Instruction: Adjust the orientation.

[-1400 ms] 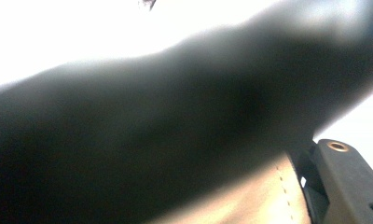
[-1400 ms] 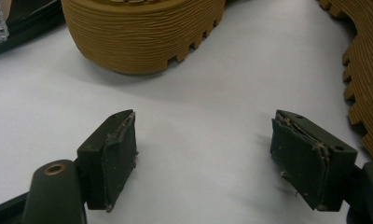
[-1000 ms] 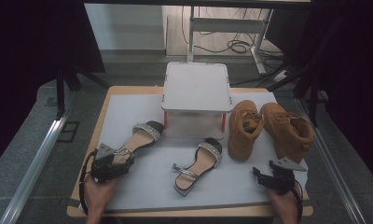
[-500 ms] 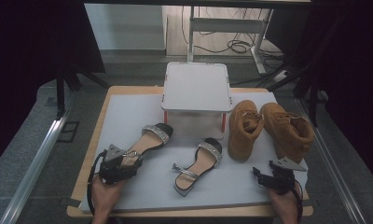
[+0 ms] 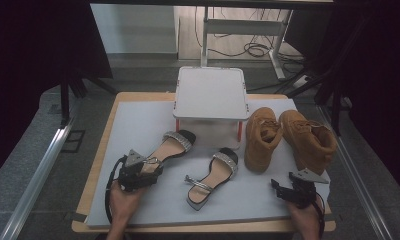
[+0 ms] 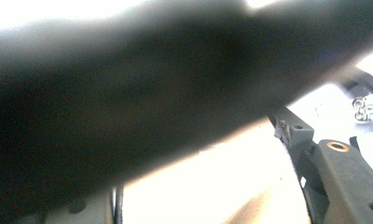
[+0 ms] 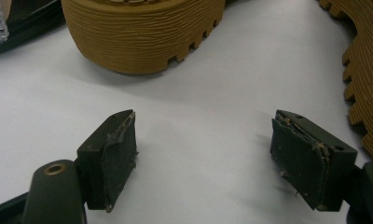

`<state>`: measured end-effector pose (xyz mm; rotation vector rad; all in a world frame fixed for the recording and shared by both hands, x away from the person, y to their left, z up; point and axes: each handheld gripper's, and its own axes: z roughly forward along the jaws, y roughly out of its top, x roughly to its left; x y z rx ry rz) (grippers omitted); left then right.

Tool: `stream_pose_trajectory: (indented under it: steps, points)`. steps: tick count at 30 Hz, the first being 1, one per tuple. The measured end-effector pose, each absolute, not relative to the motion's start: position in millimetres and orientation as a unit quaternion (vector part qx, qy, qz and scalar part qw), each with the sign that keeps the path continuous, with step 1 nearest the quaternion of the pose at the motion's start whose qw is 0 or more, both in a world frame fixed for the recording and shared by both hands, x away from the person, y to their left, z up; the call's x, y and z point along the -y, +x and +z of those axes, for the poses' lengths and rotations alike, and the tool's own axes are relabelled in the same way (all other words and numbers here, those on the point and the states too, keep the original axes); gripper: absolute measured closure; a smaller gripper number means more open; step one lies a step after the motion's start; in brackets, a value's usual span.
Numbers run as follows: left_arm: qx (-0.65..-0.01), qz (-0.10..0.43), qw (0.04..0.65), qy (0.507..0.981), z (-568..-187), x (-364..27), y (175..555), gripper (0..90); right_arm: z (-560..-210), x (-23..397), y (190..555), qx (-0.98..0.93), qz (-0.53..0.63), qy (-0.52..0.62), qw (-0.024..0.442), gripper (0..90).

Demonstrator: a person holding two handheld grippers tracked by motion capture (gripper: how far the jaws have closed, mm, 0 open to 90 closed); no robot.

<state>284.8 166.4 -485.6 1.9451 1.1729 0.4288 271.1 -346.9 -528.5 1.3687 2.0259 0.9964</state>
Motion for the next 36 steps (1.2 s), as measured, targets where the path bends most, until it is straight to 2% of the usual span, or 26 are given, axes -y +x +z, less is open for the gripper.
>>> stream_pose_trajectory:
  steps: [36]
  points:
    - [-0.488,0.183,0.409,0.749,-488,-107,339,38.8,-528,347,271,-0.743,0.366,0.502,0.248,22.5]
